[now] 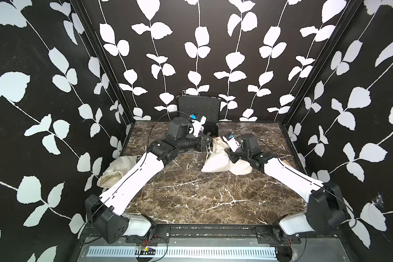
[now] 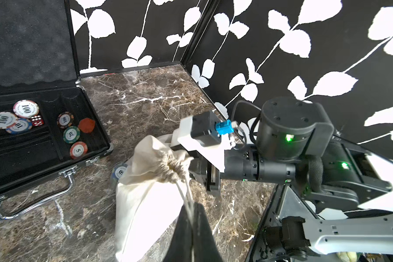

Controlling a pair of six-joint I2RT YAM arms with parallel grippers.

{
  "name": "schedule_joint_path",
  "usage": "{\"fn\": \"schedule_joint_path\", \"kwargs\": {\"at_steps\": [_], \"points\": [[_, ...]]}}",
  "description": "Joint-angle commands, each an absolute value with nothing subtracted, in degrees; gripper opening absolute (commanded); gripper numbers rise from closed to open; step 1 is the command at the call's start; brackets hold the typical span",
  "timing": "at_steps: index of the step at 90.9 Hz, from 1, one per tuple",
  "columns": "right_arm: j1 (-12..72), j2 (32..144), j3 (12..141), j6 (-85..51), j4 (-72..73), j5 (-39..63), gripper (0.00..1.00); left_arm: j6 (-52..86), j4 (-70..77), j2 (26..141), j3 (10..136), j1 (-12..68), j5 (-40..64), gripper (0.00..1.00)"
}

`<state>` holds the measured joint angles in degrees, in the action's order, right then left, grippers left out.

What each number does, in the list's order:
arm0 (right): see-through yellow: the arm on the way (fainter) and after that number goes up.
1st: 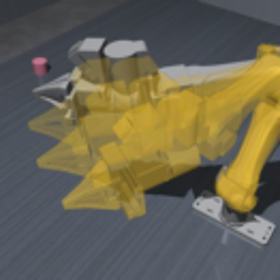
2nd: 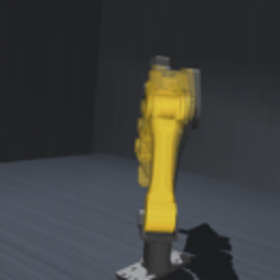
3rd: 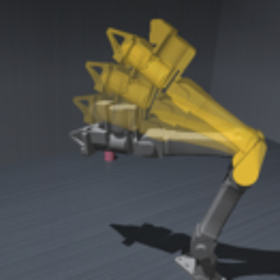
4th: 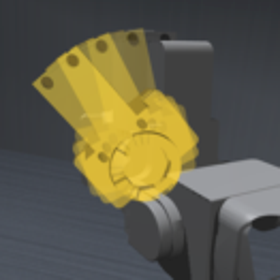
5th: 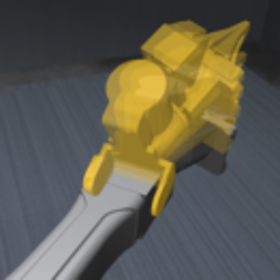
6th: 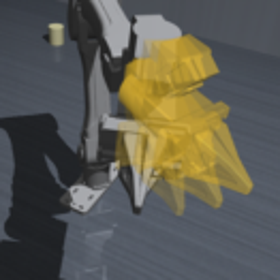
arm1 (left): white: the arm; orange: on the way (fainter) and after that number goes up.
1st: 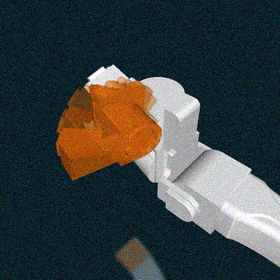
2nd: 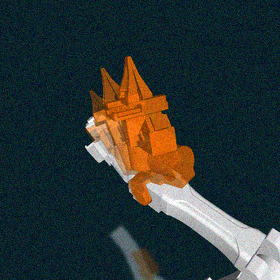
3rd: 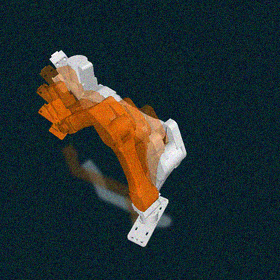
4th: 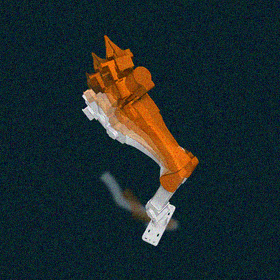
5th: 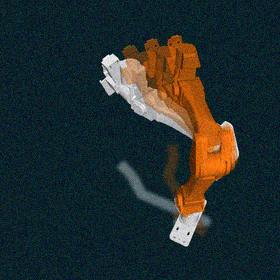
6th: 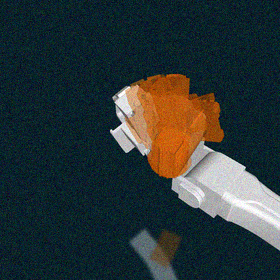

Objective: Close the soil bag
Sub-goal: Frap the soil bag at the center of the board.

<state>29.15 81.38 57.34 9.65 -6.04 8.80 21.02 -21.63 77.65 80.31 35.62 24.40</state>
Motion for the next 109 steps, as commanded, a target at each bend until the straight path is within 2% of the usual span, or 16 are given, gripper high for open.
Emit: {"fn": "schedule_joint_path", "kwargs": {"at_steps": [1, 13, 25, 42, 69, 83, 100, 109], "points": [[29.91, 78.61, 54.03, 8.02, -4.86, 6.76, 0.35, 21.35, -14.00, 73.86, 82.10, 34.31, 25.88, 0.00], [33.66, 74.34, 52.54, 5.72, 4.92, 7.78, 0.49, 21.94, -14.40, 75.44, 82.95, 34.30, 27.39, 0.00], [36.84, 72.65, 52.19, 3.47, 13.58, 7.51, 0.57, 22.56, -14.29, 76.38, 83.49, 34.31, 28.96, 0.00], [39.54, 75.80, 57.32, 2.07, 17.75, 9.11, 0.59, 23.02, -13.83, 76.65, 83.48, 34.29, 30.71, 0.00], [40.79, 79.93, 63.86, 0.88, 20.13, 11.39, 0.53, 22.42, -14.84, 76.56, 83.56, 34.35, 31.34, 0.00], [40.72, 80.93, 64.40, 2.06, 20.61, 10.44, 0.45, 21.69, -15.55, 76.35, 83.99, 34.32, 31.66, 0.00], [38.29, 83.45, 65.59, 4.61, 12.42, 11.09, 0.15, 20.22, -17.17, 74.83, 85.21, 34.18, 31.41, 0.00], [36.71, 86.57, 64.95, 5.66, 5.59, 9.06, 0.06, 20.29, -17.10, 73.73, 86.45, 33.66, 32.43, 0.00]]}}
